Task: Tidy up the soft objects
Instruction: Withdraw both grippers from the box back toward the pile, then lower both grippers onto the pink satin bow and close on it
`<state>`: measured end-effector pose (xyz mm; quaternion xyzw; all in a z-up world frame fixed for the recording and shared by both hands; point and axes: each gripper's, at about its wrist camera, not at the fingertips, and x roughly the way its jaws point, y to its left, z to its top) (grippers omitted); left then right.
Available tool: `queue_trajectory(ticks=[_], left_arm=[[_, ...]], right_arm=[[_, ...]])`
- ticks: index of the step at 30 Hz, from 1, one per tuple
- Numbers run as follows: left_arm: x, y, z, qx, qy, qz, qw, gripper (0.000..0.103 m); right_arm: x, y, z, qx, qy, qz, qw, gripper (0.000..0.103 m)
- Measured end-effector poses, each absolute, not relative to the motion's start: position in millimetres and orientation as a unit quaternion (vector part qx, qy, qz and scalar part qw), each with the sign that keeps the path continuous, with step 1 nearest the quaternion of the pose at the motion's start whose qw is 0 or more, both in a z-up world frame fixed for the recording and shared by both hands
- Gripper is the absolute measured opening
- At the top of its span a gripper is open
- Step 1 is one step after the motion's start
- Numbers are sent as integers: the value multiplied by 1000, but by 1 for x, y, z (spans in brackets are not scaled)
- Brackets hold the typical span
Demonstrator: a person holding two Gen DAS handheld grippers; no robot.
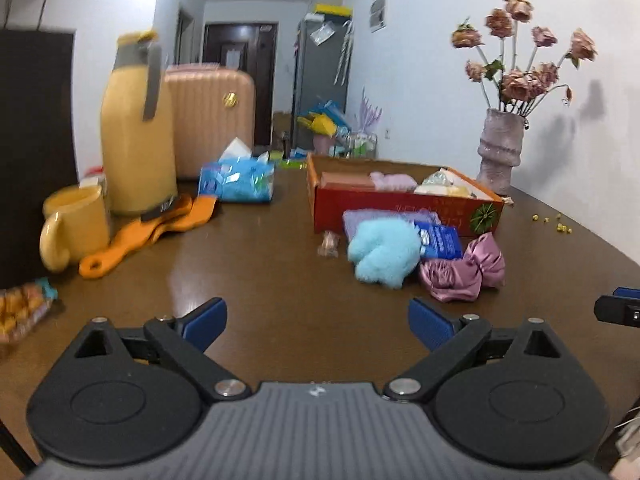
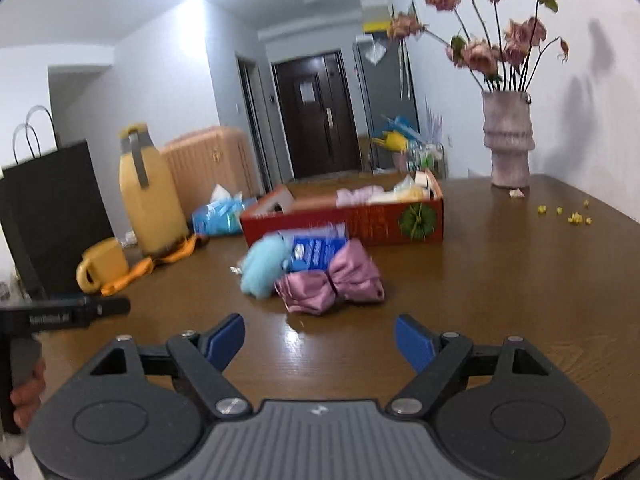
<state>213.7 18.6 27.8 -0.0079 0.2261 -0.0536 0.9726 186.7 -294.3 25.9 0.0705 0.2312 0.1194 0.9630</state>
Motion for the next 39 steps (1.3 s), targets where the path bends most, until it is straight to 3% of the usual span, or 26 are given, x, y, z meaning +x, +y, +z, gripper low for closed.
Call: queue_trajectory(ticks=[12, 16, 23, 25, 27, 39], left_arm=[[270, -13, 15, -66, 275, -139, 949, 97], [311, -39, 9, -82, 292, -174, 937, 74], [376, -66, -17, -124, 358, -194, 905, 34], [378, -64, -23, -140, 360, -207, 899, 29], [372, -61, -25, -141, 359, -211, 898, 27], [292, -62, -32, -100, 381, -242, 887, 24]], right_arm=[[245, -297, 18, 83, 256, 117, 956, 81], [286, -293, 22, 69, 239, 132, 960, 79], [376, -296, 9, 86, 265, 123, 953, 54], [385, -294, 0, 81, 282, 126, 948, 33], [379, -292, -6, 74, 291, 139, 944, 19], [262, -304, -20, 73, 300, 149, 939, 17]])
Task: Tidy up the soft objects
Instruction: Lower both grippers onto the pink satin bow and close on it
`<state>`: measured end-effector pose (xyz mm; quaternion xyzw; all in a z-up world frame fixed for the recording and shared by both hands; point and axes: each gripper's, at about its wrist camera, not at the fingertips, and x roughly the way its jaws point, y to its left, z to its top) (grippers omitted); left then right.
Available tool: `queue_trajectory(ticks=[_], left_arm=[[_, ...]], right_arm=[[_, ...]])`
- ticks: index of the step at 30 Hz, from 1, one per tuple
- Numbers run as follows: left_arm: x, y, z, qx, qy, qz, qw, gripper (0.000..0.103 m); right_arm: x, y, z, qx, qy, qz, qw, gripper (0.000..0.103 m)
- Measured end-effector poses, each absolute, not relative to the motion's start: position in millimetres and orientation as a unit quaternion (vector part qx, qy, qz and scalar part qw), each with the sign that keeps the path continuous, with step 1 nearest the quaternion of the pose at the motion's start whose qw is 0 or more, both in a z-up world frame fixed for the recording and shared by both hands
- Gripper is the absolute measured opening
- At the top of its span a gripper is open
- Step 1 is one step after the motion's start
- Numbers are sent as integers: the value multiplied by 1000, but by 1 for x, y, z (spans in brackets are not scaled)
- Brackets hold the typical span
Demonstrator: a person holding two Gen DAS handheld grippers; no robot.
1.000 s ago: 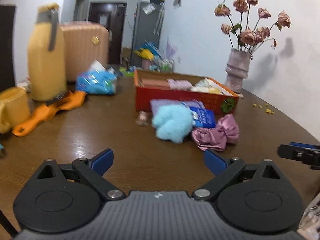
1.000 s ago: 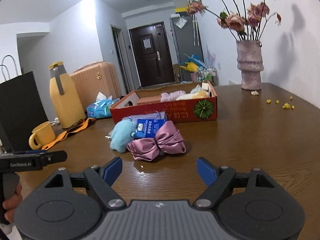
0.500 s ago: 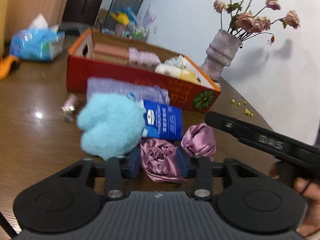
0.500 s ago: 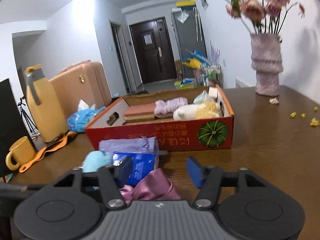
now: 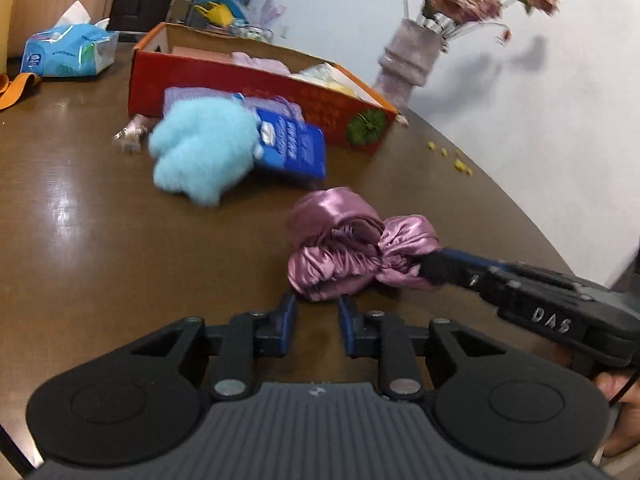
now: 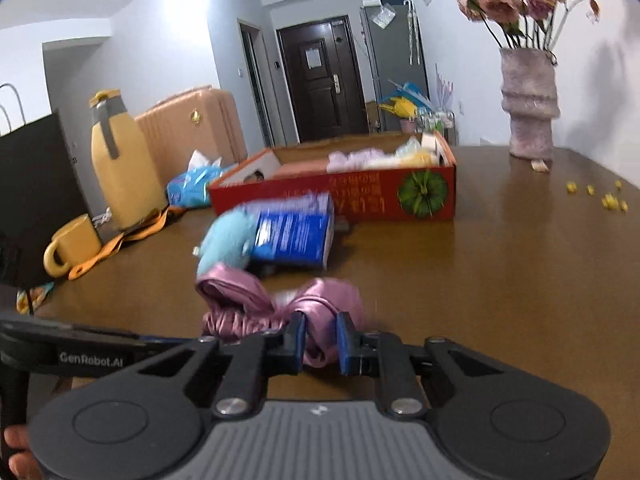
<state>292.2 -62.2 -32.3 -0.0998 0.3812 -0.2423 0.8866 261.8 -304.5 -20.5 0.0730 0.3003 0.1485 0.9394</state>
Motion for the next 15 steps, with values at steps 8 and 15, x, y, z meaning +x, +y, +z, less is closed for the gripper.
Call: queue_trajectory(ticks=[8, 15], left_arm=[[271, -48, 9, -107, 285, -252, 919, 74], [322, -67, 2, -127, 338, -237, 902, 68]], right_arm=[[231, -322, -11, 107, 272, 157, 943, 29], [268, -323, -5, 130, 266, 125, 947, 37]])
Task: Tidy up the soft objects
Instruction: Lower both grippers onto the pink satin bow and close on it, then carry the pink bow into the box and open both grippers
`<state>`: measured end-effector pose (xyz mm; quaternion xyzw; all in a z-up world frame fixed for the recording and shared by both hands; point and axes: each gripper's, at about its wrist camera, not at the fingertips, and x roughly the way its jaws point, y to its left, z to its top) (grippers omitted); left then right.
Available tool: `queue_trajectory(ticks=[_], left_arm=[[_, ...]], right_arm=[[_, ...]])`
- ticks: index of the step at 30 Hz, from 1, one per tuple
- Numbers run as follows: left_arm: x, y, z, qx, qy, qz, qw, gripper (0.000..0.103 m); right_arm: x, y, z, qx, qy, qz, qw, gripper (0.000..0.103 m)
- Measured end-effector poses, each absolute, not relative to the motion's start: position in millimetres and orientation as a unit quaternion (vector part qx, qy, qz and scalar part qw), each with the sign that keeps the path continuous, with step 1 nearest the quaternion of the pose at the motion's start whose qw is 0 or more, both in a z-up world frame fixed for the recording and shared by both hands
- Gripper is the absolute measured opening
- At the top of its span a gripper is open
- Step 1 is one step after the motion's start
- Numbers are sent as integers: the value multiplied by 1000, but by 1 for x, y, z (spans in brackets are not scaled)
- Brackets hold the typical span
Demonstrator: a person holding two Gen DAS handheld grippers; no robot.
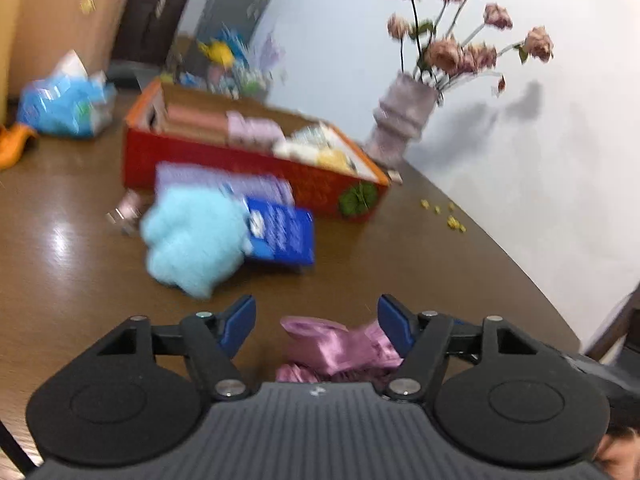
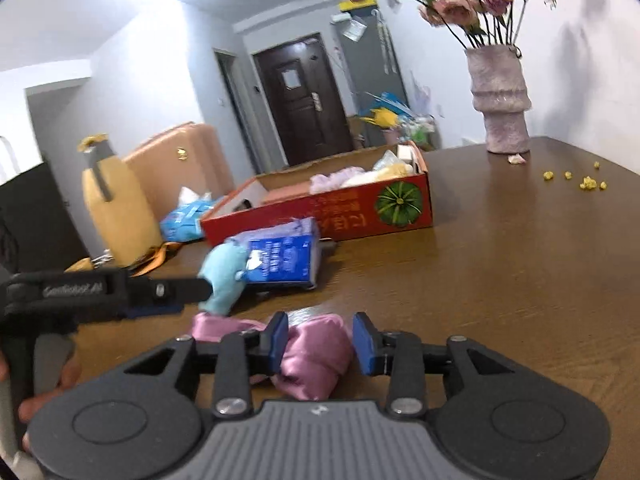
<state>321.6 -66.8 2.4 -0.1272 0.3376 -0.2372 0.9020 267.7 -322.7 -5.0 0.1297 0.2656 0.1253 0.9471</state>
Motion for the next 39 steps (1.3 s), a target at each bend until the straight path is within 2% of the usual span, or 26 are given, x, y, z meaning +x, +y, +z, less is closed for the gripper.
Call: queue_trajectory(ticks=[3, 5, 7, 9, 11, 16, 21, 24, 27, 30, 34, 39], left_arm=[[321, -70, -17, -115, 361, -240, 894, 61], [326, -67, -32, -128, 381, -233, 886, 48], [327, -62, -37, -141, 380, -235, 884, 40], [327, -59, -38, -144, 381, -240, 881, 37], [326, -60, -39, -142, 377, -242, 883, 33], [316, -58, -35, -137, 359, -253, 888, 20], [305, -55, -22, -138, 338, -266, 892, 18], [311, -48, 7, -143, 299, -279, 901, 18], [345, -40, 49, -135, 258, -288, 913, 18], [413, -29, 79, -131, 264, -275, 915, 19], [511, -23, 83, -113, 312, -218, 918, 19], [590, -29, 49, -36, 339, -147, 929, 22]], right_arm=[[289, -320, -25, 162, 293, 128, 934, 37], [294, -319, -36, 182, 296, 127, 929, 38], [296, -320, -42, 203, 295, 135, 924, 36], [297, -319, -45, 205, 297, 136, 923, 35], [296, -317, -46, 205, 299, 143, 921, 27], [291, -308, -39, 177, 298, 137, 928, 19], [279, -305, -19, 167, 283, 143, 933, 18], [287, -304, 12, 152, 249, 158, 943, 18], [328, -302, 54, 143, 218, 181, 948, 18], [397, -289, 83, 124, 216, 191, 950, 18], [517, -263, 81, 125, 280, 188, 933, 19], [618, -244, 42, 173, 369, 170, 897, 19]])
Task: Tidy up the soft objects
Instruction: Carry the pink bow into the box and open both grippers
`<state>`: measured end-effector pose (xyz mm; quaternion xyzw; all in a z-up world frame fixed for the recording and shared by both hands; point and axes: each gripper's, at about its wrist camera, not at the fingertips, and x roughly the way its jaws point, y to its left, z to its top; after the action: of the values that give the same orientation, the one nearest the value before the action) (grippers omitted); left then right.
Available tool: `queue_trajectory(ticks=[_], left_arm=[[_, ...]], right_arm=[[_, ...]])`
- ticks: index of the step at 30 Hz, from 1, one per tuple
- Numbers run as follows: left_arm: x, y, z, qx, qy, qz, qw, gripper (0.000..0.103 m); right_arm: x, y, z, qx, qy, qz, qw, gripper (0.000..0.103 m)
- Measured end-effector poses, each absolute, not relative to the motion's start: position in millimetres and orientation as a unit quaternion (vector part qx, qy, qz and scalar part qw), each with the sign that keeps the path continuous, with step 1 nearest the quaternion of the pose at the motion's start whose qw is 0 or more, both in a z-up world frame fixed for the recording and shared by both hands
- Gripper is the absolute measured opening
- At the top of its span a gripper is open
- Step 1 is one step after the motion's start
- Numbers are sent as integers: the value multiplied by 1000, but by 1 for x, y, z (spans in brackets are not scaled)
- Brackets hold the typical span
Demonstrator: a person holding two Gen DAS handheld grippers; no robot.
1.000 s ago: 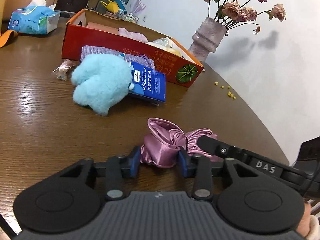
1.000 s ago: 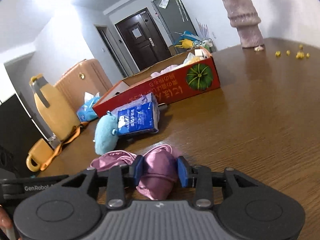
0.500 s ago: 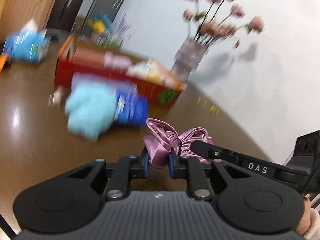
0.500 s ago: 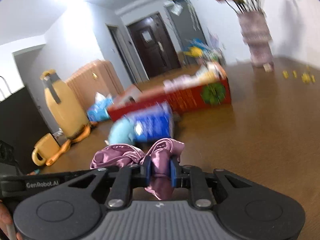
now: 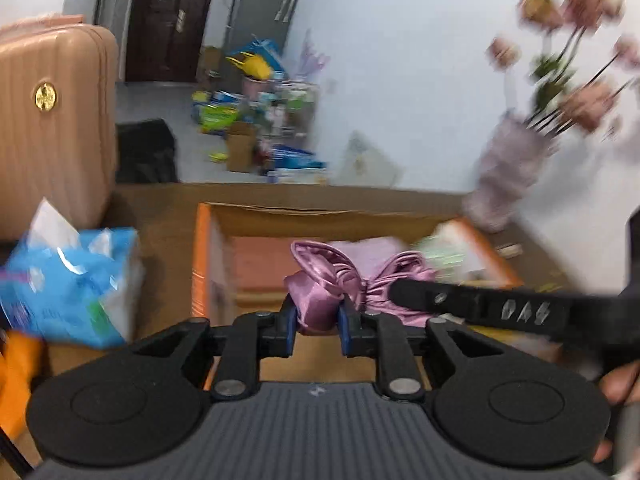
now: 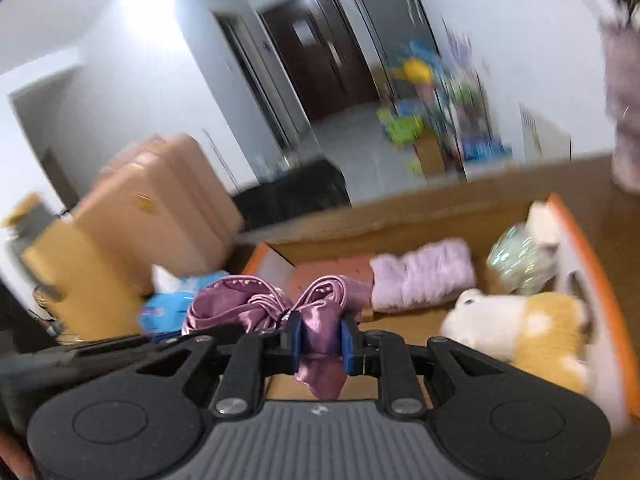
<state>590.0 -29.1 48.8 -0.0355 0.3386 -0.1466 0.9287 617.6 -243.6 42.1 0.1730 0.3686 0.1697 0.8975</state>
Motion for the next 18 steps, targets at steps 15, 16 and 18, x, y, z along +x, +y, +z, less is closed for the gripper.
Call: queue_trajectory(ticks=[15, 16, 18], left_arm=[[586, -13, 56, -3, 309, -126, 943, 48], [581, -12, 63, -4, 303, -126, 945, 51], [562, -2, 84, -8, 286, -123, 950, 56]], right_arm=[[616, -227, 45, 132, 352, 139, 916, 56], [610, -231, 54, 127, 346, 140, 919, 56], [588, -242, 77, 108, 326, 136, 929, 59]])
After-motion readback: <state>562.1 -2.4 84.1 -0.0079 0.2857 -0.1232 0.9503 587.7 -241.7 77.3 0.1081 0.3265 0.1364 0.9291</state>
